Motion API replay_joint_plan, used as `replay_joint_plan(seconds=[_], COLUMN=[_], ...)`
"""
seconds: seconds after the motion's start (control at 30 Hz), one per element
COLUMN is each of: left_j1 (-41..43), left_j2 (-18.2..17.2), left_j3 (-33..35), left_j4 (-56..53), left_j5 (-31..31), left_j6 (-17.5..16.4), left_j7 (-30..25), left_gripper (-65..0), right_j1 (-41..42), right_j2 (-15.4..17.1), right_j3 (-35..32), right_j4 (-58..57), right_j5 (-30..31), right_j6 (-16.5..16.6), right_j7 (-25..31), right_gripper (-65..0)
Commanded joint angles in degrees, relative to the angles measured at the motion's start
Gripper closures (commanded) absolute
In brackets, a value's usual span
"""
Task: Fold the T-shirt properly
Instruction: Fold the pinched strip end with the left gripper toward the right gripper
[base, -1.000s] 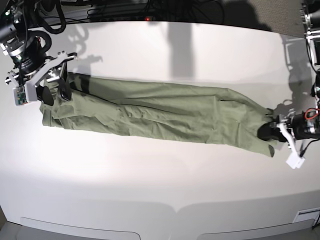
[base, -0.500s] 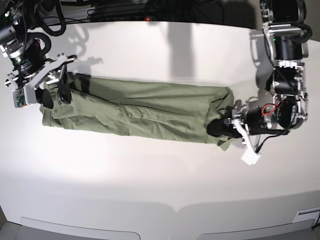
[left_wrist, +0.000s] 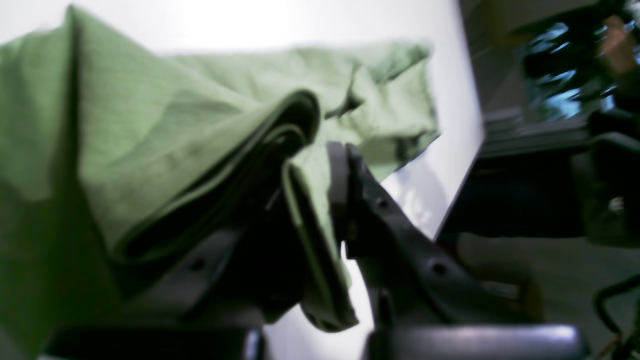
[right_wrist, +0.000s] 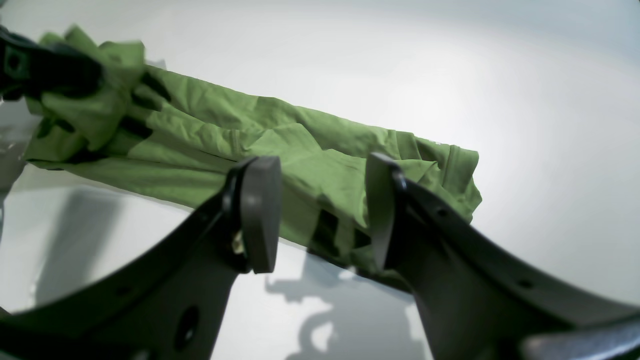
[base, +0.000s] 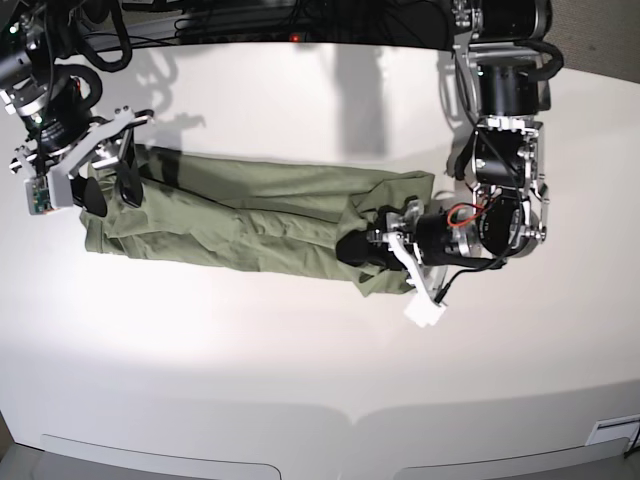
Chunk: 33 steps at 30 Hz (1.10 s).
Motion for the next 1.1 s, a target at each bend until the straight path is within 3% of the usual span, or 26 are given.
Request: replay_joint_plan(seconds=[0.0, 0.07, 0.17, 0.27, 0.47, 0.57, 0.73, 0.8, 0.83, 0.93, 1.0, 1.07], left_j1=[-1.4, -1.4, -1.4, -1.3, -1.0, -1.0, -0.6, -0.5, -0.7, -0.9, -0.8, -0.8], left_j2=[0.3, 0.6, 1.3, 2.7, 5.1, 5.2, 4.2, 4.2, 4.5, 5.2, 5.2, 4.7], left_j3=[-0.1, -0.1, -0.1, -0.1, 0.9, 1.0, 1.0, 1.0, 1.1, 3.3, 5.7, 8.0], left_j4=[1.0, 1.0, 1.0, 1.0, 0.9, 0.9, 0.9, 0.9, 1.2, 3.8, 6.5, 9.2], left_j5=[-1.3, -1.8, -6.5, -14.0, -15.8, -12.5, -1.8, -1.0, -1.6, -1.2, 5.0, 14.4], left_j6=[-0.3, -0.2, -0.2, -0.2, -0.9, -2.9, -5.0, -5.0, -5.0, -5.6, -7.0, -6.8], left_j7=[-1.3, -2.3, -3.7, -2.5, 1.5, 1.5, -1.1, -3.1, -2.9, -2.9, -5.1, -10.9], left_gripper=[0.0, -0.5, -18.7, -29.5, -31.1, -31.1, -31.1, -30.9, -30.8, -30.8, -30.5, -30.5], right_j1=[0.1, 0.2, 0.2, 0.2, 0.2, 0.2, 0.2, 1.1, 1.8, 4.0, 5.6, 7.1], right_j2=[0.5, 0.5, 0.5, 0.5, 0.5, 0.5, 0.5, 0.5, 0.5, 0.5, 0.5, 0.5], right_j3=[0.2, 0.2, 0.2, 0.2, 0.2, 0.2, 0.2, 0.2, 0.2, 0.2, 0.2, 0.2], right_j4=[1.0, 1.0, 1.0, 1.0, 1.0, 1.0, 1.0, 0.9, 0.7, -0.6, -2.0, -4.1], right_j5=[0.7, 0.7, 0.7, 0.7, 0.7, 0.7, -1.6, -6.3, -7.9, -8.3, -8.6, -8.8], right_j6=[0.1, 0.1, 0.1, 0.1, 0.1, 0.1, 0.1, -7.3, -9.4, -10.0, -10.0, -9.9], right_j7=[1.3, 1.4, 1.4, 1.4, 1.4, 1.4, 1.4, 1.4, 1.3, 0.4, -0.1, -0.1], right_gripper=[-27.6, -27.6, -27.6, -27.6, -27.6, -27.6, -27.6, -27.6, -27.6, -27.6, -27.6, -27.6])
